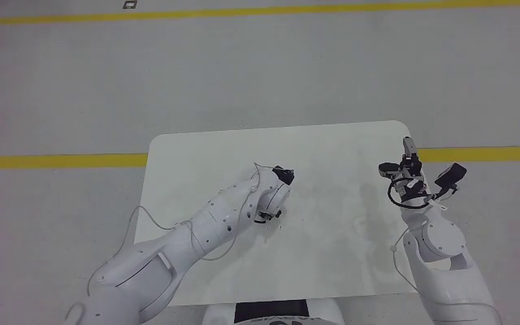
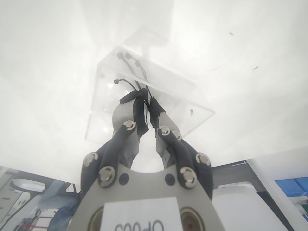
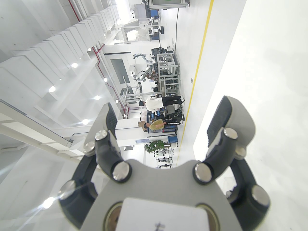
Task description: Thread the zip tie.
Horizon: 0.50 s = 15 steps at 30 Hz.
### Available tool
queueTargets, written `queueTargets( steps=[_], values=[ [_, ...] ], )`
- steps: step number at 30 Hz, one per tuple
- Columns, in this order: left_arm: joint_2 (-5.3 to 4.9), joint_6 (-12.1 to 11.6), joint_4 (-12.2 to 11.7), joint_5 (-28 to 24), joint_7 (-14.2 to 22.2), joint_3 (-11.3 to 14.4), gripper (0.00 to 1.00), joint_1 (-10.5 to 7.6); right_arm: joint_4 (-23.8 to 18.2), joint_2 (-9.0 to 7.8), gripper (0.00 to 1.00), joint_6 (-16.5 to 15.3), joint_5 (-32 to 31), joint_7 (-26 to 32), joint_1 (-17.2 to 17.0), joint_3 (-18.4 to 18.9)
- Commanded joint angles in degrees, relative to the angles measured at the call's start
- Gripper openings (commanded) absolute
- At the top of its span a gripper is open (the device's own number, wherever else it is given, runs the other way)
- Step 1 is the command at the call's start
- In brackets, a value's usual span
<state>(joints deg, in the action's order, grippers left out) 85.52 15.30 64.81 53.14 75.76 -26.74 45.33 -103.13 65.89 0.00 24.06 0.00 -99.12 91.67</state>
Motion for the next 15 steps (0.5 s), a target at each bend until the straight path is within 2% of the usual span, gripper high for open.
queueTargets(
  steps=[1, 5, 9, 12, 15],
  values=[
    [0.11, -0.1, -0.4, -0.2, -0.1, 0.0, 0.09, -0.06, 0.0, 0.00, 1.00, 0.0, 0.0, 0.0, 0.0, 0.0],
    [0.32, -0.3, -1.0, -0.5, -0.3, 0.1, 0.00, -0.19, 0.0, 0.00, 1.00, 0.0, 0.0, 0.0, 0.0, 0.0],
    [0.47, -0.4, -1.3, -0.6, -0.3, 0.1, 0.00, -0.36, 0.0, 0.00, 1.00, 0.0, 0.0, 0.0, 0.0, 0.0],
    [0.41, -0.1, -0.2, -0.2, 0.1, 0.0, 0.00, -0.61, 0.0, 0.00, 1.00, 0.0, 0.0, 0.0, 0.0, 0.0],
    [0.10, 0.4, 2.1, 0.7, 0.9, -0.5, 0.00, -0.73, 0.0, 0.00, 1.00, 0.0, 0.0, 0.0, 0.0, 0.0]
  ],
)
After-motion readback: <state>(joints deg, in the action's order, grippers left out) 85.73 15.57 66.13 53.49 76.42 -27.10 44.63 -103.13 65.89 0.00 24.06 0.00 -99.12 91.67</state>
